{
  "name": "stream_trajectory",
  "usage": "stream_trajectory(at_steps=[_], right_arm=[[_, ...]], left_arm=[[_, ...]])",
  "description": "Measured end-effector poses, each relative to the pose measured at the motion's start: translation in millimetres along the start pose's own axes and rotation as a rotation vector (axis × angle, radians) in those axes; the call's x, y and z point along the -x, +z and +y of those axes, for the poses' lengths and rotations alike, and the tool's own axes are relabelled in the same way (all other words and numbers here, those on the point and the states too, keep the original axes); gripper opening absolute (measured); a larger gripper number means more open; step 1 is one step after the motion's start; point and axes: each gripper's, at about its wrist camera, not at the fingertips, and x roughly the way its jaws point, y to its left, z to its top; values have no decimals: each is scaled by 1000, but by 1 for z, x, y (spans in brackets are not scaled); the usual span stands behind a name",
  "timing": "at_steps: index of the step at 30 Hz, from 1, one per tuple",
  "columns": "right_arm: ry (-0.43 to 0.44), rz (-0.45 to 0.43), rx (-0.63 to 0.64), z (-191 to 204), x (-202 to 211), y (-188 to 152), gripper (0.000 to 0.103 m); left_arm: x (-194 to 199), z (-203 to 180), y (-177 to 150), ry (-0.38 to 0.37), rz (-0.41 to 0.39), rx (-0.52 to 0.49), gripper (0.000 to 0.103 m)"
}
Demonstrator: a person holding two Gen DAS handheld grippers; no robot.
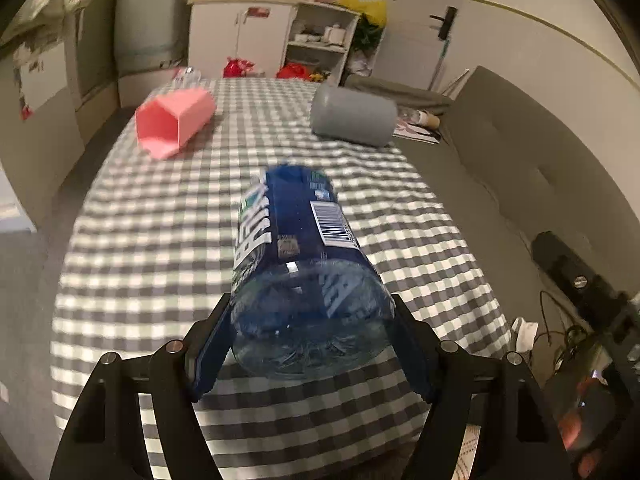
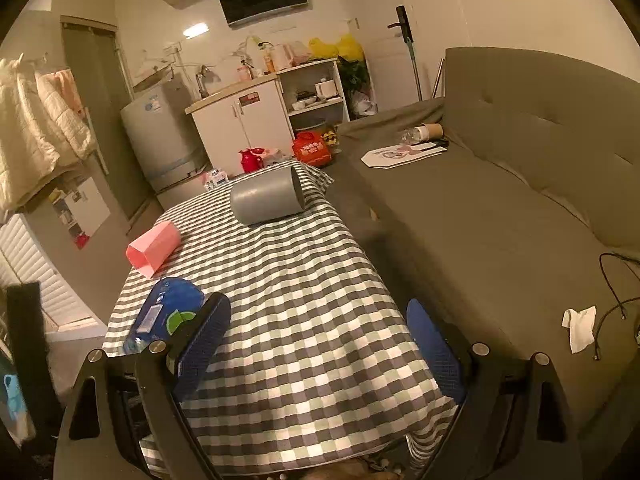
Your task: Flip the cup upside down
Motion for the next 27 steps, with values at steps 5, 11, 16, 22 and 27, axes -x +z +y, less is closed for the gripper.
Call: stream_trajectory(at_steps=[5,11,16,22,27], right_arm=[[-2,1,-2,0,0,-1,90],[0,-1,8,2,1,-2,90],[2,5,3,2,0,-3,90],[4,13,7,4,-2,-3,90],[7,14,25,9,-4,-1,90]], left_arm=[[16,3,14,28,-13,-43,75],[17,12,28,31,22,-17,75],[9,10,43,55,33,-32,75],[-8,15,63,50,28,-57,74],[-11,18,58,51,-2,-77,74]])
